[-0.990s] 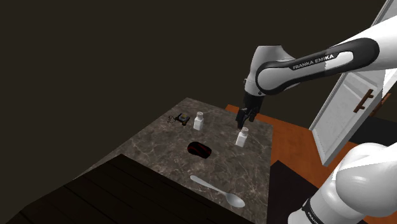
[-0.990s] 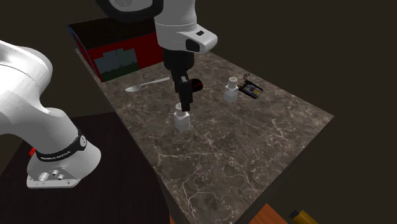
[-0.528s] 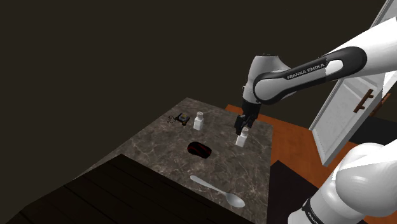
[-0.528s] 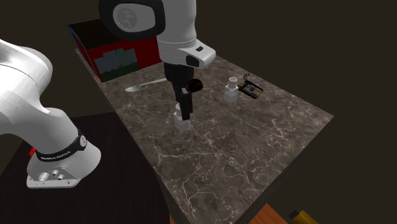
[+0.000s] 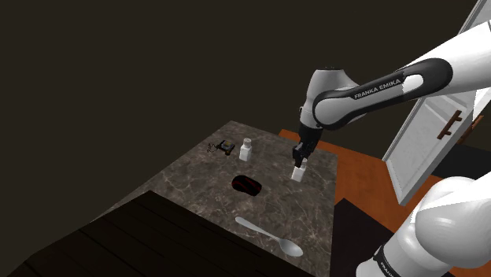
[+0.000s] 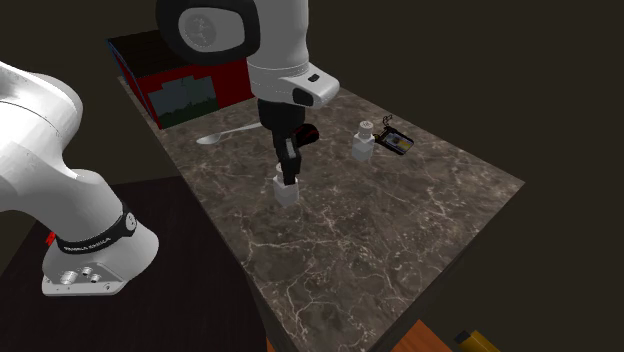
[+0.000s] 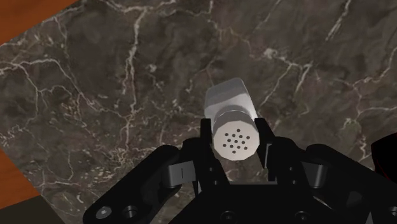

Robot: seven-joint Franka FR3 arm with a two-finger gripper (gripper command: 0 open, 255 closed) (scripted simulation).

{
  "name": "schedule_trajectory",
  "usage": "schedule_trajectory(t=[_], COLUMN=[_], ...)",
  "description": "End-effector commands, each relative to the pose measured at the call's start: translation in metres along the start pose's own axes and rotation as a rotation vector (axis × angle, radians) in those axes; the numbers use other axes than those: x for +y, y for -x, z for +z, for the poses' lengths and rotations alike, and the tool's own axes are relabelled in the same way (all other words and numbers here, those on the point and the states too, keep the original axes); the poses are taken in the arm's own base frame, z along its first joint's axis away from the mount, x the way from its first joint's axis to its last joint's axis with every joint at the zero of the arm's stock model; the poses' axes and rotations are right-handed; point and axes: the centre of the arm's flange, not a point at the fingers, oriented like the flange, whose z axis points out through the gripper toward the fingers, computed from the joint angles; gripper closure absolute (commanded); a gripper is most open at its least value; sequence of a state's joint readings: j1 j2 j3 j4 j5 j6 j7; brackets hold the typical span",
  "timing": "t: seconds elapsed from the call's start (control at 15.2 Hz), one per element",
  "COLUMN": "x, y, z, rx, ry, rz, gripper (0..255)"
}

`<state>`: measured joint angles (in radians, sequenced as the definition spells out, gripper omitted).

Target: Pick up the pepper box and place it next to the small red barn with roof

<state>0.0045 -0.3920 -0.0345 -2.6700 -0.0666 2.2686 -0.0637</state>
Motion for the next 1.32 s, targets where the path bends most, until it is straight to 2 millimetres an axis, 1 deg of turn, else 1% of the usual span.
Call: schedule_trajectory(t=[0.0, 0.46, 1.25], x=[0.000, 0.000, 0.002], y=[0.000, 0.000, 0.001], z=[0.000, 0.000, -0.063], rx=[0.000, 0.000, 0.000], ry=[0.000, 0.000, 0.000], rz=[0.000, 0.000, 0.000], gripper=[255, 255, 255])
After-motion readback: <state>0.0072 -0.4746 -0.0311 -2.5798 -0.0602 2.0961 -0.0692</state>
